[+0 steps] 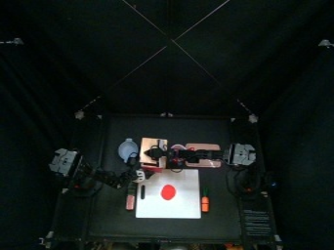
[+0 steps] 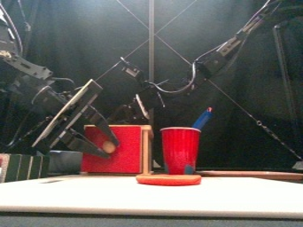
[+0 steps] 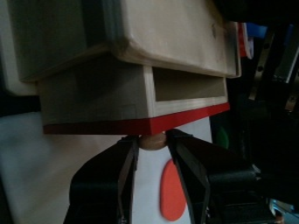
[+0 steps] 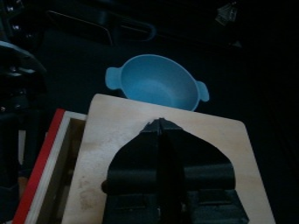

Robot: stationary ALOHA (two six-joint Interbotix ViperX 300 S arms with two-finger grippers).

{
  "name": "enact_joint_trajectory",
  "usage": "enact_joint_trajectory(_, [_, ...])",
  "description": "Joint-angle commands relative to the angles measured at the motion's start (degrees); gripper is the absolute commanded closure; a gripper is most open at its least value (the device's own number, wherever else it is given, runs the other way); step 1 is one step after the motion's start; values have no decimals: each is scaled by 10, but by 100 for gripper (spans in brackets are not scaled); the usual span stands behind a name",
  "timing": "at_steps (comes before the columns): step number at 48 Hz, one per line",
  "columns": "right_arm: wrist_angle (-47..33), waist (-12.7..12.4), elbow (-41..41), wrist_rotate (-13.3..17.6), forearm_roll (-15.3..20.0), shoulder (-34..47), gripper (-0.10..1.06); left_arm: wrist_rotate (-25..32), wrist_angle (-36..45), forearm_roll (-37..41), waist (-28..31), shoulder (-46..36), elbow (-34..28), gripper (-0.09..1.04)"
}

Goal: Get the cutter from the drawer then cut the dough then place the extra dough in the bowl
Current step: Open the drawer

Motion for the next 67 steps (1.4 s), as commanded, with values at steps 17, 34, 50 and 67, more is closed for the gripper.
enact_joint_trajectory(17, [16,-7,1,1,0,-13,101,-2,38,1,-35,-11,-13,24])
enact_joint_trajectory(34, [17,-9,1,1,1,-14,101,-2,62,0,-59,-9,-15,24])
enact_joint_trajectory(50, [17,-9,1,1,-1,-15,101,1,54,3,-54,-5,-15,18])
enact_joint_trajectory(67, [17,-8,-2,1,-1,-15,101,2,61,4,-62,-29,-21,-3])
